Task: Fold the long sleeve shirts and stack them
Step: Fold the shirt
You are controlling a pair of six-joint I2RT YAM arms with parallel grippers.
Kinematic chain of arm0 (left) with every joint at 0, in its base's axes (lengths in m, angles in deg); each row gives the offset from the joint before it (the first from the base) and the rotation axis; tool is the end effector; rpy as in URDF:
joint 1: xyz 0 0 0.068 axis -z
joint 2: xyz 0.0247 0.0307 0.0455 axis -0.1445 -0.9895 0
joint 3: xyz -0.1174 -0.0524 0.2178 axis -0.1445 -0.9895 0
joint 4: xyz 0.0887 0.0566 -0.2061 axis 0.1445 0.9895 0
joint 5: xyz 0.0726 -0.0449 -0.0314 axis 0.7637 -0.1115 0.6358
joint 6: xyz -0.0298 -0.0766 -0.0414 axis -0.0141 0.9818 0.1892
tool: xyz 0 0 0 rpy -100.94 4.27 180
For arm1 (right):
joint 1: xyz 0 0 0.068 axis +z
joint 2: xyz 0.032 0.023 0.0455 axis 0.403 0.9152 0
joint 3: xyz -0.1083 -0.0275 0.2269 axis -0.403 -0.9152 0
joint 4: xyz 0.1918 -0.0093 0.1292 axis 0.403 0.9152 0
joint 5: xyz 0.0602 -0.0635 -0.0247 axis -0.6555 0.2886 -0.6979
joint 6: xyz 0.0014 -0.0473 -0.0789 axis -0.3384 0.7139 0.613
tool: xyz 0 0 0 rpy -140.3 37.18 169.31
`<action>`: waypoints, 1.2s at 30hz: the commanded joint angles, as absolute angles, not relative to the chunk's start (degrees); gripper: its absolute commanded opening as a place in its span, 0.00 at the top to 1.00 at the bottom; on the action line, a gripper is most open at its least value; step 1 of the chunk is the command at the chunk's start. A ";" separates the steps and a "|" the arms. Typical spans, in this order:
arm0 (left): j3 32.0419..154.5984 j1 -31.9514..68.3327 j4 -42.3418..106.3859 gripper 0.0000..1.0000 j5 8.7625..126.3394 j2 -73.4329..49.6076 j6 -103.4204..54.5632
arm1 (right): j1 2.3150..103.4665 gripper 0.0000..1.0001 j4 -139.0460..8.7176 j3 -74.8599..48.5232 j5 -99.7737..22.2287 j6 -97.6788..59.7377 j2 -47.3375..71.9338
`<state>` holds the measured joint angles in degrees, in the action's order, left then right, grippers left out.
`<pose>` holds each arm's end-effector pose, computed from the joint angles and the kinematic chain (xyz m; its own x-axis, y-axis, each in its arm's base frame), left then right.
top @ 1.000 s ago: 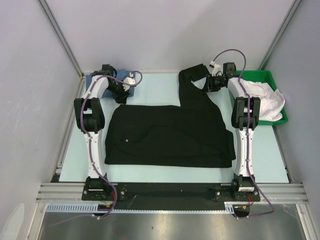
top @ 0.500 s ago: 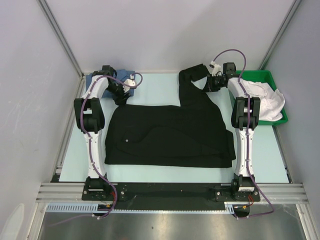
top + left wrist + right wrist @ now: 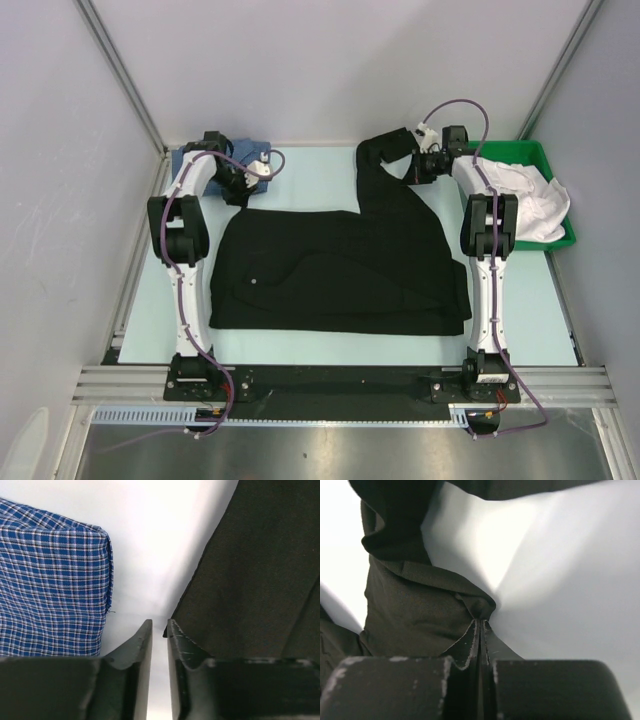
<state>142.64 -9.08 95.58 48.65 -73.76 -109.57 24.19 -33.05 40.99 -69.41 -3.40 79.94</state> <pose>0.4527 -0.0316 0.1348 -0.1906 0.8509 -0.4896 0.9605 0.2647 0.0862 0.5345 0.0552 0.1187 -0.7156 -0.1248 -0.6873 -0.5050 0.7722 0.3857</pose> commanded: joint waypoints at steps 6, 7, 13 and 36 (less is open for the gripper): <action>142.53 -9.54 97.06 0.72 46.19 -71.16 -109.66 | 24.82 1.00 -33.68 40.76 -71.74 -2.93 76.24; 142.70 -9.37 97.14 0.67 46.11 -71.07 -109.49 | 24.82 1.00 -33.59 40.57 -71.65 -2.84 75.63; 143.67 -9.36 98.20 0.34 46.01 -71.59 -110.19 | 24.55 1.00 -33.59 40.57 -71.82 -3.19 75.27; 145.96 -9.63 98.55 1.00 45.49 -70.46 -111.68 | 22.45 1.00 -32.54 37.94 -73.93 -4.16 69.48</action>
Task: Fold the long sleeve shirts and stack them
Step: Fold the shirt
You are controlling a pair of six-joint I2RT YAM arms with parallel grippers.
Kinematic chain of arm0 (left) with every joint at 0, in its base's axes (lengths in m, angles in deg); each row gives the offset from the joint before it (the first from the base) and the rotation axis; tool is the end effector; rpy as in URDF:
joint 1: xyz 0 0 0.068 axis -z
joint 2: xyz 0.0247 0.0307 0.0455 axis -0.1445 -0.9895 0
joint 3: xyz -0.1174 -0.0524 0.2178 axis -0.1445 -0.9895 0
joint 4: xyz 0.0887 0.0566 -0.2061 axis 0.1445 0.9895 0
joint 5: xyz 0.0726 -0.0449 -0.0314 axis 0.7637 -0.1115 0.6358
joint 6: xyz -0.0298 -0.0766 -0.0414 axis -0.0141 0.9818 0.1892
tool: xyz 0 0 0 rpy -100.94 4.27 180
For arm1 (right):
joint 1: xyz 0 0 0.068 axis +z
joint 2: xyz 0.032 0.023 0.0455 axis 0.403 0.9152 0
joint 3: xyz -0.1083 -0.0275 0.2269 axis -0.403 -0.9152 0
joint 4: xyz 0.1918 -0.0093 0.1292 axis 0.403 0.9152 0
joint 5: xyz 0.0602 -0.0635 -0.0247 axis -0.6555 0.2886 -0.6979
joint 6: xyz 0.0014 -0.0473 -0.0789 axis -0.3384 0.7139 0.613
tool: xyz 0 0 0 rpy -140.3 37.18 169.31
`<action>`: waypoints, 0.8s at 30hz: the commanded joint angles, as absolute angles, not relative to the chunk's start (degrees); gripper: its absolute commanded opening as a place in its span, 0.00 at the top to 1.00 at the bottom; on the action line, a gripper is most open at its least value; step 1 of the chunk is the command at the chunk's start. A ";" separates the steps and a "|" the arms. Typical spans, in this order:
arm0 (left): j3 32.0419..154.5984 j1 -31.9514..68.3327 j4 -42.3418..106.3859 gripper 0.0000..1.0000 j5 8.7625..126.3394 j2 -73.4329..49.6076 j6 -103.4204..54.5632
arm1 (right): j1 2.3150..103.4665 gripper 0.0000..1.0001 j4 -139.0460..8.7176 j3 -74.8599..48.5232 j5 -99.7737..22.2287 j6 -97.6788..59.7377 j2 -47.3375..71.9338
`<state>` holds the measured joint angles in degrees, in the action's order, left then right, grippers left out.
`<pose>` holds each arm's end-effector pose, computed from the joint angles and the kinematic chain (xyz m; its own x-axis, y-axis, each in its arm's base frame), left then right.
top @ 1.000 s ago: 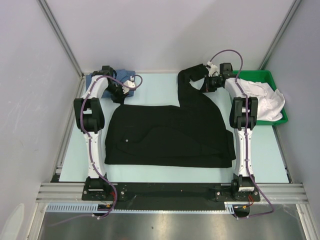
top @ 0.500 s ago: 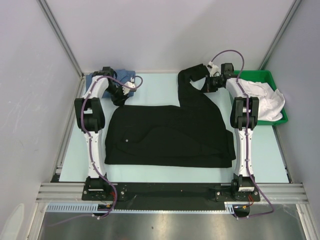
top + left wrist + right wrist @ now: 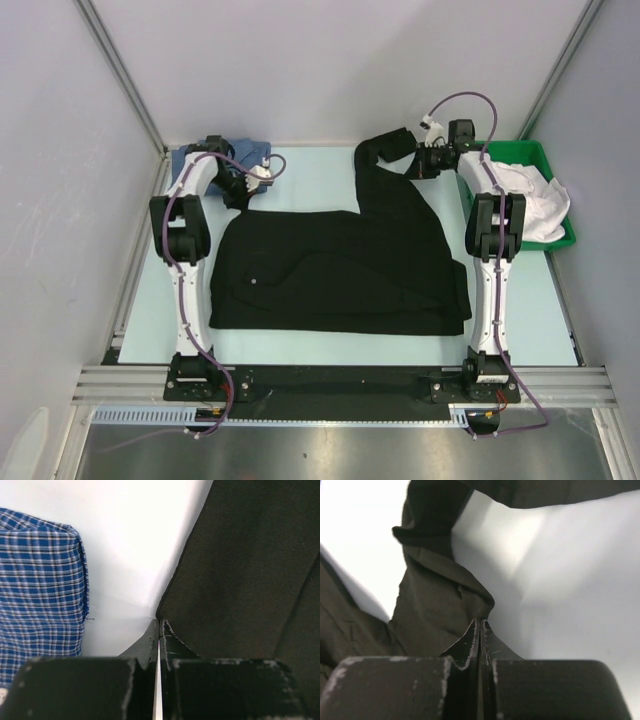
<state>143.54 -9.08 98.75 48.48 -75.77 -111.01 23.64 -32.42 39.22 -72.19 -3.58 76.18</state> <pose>0.4475 -0.0319 0.1222 -0.2019 0.8555 -0.4769 0.9697 0.2430 0.0253 0.5275 0.0532 0.1438 -0.6983 -0.1109 -0.7072 -0.5281 0.7468 0.4043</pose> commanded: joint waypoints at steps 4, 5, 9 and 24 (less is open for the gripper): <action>145.52 -10.15 98.64 1.00 44.00 -68.26 -111.42 | 22.01 1.00 -32.27 35.22 -74.72 -4.33 66.66; 145.17 -10.24 98.55 1.00 43.47 -67.73 -111.59 | 21.92 1.00 -32.36 33.73 -74.73 -4.51 65.35; 141.49 -10.24 98.72 1.00 42.86 -64.05 -113.26 | 21.22 1.00 -32.36 28.37 -75.52 -4.25 60.78; 117.40 -11.03 96.18 1.00 41.89 -46.64 -125.21 | 19.81 1.00 -21.99 10.00 -78.41 6.03 41.44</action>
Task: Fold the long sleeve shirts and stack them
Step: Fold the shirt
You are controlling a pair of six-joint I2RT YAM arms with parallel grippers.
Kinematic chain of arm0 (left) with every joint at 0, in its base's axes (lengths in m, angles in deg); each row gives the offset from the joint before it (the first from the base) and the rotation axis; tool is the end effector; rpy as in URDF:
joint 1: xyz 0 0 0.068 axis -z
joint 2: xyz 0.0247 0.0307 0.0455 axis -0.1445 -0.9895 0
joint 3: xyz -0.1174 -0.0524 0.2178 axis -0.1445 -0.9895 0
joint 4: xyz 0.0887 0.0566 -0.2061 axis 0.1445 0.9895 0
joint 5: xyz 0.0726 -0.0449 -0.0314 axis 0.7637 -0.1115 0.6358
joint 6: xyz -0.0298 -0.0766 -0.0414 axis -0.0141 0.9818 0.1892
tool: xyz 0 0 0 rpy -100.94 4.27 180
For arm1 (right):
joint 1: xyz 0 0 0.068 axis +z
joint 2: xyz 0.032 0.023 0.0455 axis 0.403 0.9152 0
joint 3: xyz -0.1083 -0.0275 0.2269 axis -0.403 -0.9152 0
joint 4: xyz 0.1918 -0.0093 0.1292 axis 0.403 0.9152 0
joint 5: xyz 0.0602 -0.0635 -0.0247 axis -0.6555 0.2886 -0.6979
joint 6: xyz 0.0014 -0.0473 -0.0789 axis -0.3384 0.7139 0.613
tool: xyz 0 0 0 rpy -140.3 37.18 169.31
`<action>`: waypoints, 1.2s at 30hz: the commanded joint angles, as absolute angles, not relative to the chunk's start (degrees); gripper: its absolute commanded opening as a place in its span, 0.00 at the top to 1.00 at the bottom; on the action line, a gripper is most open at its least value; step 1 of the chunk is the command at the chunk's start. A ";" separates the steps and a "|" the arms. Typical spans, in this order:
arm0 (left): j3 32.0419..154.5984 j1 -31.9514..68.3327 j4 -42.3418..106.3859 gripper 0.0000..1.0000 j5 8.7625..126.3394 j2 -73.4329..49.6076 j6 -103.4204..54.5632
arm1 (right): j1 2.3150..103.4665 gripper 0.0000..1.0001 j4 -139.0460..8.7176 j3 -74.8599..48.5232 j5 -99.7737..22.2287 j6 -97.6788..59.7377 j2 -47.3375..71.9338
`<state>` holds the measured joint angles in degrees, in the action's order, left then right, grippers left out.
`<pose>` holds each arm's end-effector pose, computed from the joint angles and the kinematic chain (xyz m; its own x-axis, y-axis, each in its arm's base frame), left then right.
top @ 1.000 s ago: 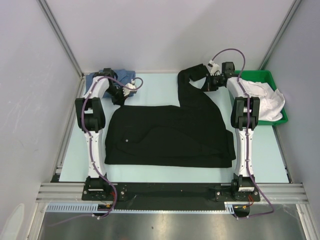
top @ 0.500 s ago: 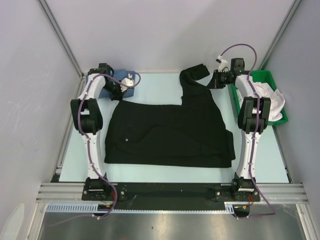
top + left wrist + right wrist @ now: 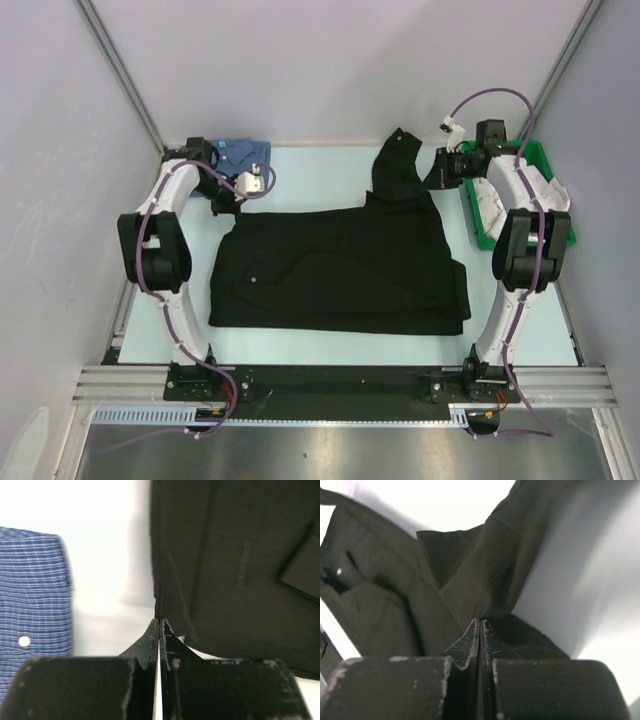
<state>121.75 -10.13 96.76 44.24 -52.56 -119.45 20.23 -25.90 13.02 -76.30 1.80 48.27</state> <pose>0.3788 -0.0312 0.1920 -0.0313 0.8458 -0.5325 0.9808 0.1285 0.1466 0.4303 0.0322 0.2238 -0.7072 -0.1266 -0.6956 -0.5483 0.7194 0.4264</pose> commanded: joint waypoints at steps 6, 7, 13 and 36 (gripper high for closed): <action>110.11 -11.74 96.79 1.00 41.97 -40.32 -129.16 | 20.07 1.00 -19.36 -0.99 -77.28 11.13 32.65; 108.70 -11.74 96.79 1.00 42.15 -39.52 -130.74 | 20.07 1.00 -18.92 -2.04 -77.01 11.74 31.77; 99.03 -11.82 95.57 1.00 43.73 -34.16 -134.71 | 19.98 1.00 -15.75 -10.92 -75.34 17.11 25.71; 100.26 -13.49 99.87 1.00 41.71 -31.87 -132.15 | 17.43 1.00 -8.19 -12.42 -76.48 20.61 21.13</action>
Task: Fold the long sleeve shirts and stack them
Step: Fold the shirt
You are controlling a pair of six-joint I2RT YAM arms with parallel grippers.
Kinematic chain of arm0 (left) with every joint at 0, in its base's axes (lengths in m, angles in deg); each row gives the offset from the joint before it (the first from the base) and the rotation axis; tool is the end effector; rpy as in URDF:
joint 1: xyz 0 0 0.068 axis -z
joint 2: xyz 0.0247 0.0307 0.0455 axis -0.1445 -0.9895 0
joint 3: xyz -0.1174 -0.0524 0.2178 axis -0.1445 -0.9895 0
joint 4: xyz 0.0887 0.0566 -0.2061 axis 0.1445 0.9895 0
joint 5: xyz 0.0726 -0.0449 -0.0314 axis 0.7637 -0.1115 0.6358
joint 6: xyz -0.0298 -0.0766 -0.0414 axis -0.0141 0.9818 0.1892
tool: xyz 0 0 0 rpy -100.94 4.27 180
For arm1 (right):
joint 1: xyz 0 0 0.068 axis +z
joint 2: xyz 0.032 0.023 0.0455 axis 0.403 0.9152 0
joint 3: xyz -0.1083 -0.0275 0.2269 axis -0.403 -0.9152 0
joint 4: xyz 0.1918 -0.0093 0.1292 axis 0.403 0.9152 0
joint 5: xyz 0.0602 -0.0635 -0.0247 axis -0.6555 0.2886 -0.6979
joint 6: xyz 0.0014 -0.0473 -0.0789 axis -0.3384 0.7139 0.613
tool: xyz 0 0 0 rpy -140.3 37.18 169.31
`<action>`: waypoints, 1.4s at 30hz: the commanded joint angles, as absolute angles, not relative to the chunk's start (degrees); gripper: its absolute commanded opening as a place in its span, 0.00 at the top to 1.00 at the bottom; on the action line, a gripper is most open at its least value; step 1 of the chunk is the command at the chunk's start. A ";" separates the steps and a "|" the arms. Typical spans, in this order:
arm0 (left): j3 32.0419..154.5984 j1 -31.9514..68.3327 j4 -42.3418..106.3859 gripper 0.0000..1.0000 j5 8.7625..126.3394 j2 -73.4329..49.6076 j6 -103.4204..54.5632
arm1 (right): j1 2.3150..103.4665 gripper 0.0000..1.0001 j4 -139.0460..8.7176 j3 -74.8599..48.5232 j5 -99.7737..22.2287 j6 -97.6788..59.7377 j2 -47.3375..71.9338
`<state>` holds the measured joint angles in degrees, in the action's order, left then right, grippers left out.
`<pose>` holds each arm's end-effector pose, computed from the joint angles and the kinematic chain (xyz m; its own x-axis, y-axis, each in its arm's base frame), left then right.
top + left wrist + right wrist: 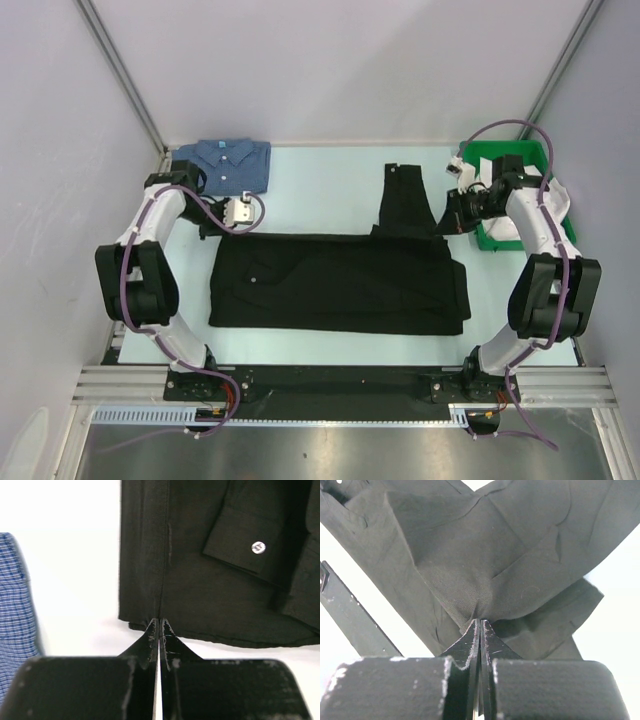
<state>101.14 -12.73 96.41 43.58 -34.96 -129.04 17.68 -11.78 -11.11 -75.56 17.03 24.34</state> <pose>0.3021 -0.0208 0.2017 0.0723 0.8528 -0.5172 0.9816 0.0310 0.1884 0.3056 0.0256 0.2333 -0.7303 -0.2723 -0.6266 -0.6015 0.6911 0.4006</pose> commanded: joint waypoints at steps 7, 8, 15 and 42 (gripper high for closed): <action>93.14 -13.32 97.94 0.94 45.83 -32.12 -134.18 | 21.12 1.00 -11.69 -21.56 -73.86 22.03 20.95; 92.35 -13.41 97.06 0.85 46.28 -32.39 -133.75 | 21.82 0.97 -11.97 -22.09 -71.50 22.12 21.30; 96.90 -13.50 101.36 0.45 42.95 -31.87 -127.35 | 19.55 0.49 -5.73 -15.07 -70.94 21.51 24.91; 93.21 -3.12 76.14 0.13 49.72 -34.77 -97.88 | 21.65 0.32 -42.37 28.35 -56.54 -8.55 69.11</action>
